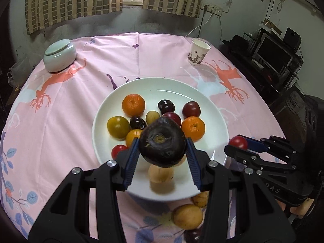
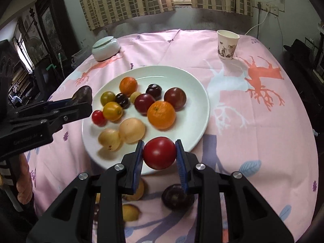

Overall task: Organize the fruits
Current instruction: 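Carry the dark fruit and red tomato onto the white plate and release both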

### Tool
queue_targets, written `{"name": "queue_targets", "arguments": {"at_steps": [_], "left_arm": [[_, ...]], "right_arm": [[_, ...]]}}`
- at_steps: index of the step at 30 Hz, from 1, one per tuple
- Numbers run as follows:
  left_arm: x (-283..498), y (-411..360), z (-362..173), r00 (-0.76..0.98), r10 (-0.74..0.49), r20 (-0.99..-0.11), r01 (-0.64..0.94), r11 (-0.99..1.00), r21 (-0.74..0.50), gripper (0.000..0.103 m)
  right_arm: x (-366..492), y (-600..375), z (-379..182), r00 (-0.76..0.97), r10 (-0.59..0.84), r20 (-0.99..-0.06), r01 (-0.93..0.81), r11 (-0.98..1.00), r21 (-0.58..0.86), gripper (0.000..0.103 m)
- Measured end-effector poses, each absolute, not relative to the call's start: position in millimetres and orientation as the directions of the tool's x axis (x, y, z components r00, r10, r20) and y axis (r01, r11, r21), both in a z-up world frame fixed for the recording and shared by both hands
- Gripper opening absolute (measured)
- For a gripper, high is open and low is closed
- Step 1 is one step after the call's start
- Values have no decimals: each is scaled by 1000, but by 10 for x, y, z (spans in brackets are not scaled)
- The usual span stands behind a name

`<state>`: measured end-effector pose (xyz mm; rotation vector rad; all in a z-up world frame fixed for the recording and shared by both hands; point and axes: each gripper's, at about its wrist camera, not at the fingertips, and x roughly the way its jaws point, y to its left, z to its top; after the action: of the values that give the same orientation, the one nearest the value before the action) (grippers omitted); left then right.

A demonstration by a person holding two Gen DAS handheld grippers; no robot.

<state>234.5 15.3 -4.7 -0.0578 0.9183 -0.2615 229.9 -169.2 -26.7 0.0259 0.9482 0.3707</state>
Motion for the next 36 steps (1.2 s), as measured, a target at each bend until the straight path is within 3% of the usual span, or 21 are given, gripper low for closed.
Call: {"name": "queue_targets", "arguments": {"at_steps": [15,17,18,23,26,27,28,29,30,36], "left_arm": [[2755,89,-355,504,-251,-826,160,967,-196,47],[2758,91,-355,504,-255,-826,159,967,-201,47],[2757,95,-343,508,-256,-822,158,966,-203,50],[2681,138,-179,543,-267,-796,157,964,-216,65],[2492,176,-24,578,-263,-773,164,965,-206,83],[2390,184,29,597,-257,-760,168,966,-195,89],[2275,191,74,616,-246,-748,171,969,-178,94],[2142,197,104,633,-234,-738,173,972,-159,96],[2014,204,118,646,-224,-729,176,974,-143,99],[1251,265,-30,679,-181,-711,156,983,-101,101]], "right_arm": [[2868,-1610,-456,514,238,-824,-290,952,94,32],[2866,-1625,-441,523,234,-820,-285,954,91,44],[2852,-1631,-419,535,233,-812,-282,955,88,61],[2740,-1663,-227,587,240,-773,-284,956,81,64],[2580,-1732,-119,598,267,-755,-277,954,117,66],[2500,-1767,-95,598,277,-752,-274,952,134,73],[2419,-1792,-83,595,286,-751,-273,951,145,88],[2306,-1818,-84,590,291,-753,-275,949,152,97],[2190,-1835,-85,589,298,-751,-280,947,155,102],[1356,-1924,-309,528,361,-769,-313,924,218,102]]}}
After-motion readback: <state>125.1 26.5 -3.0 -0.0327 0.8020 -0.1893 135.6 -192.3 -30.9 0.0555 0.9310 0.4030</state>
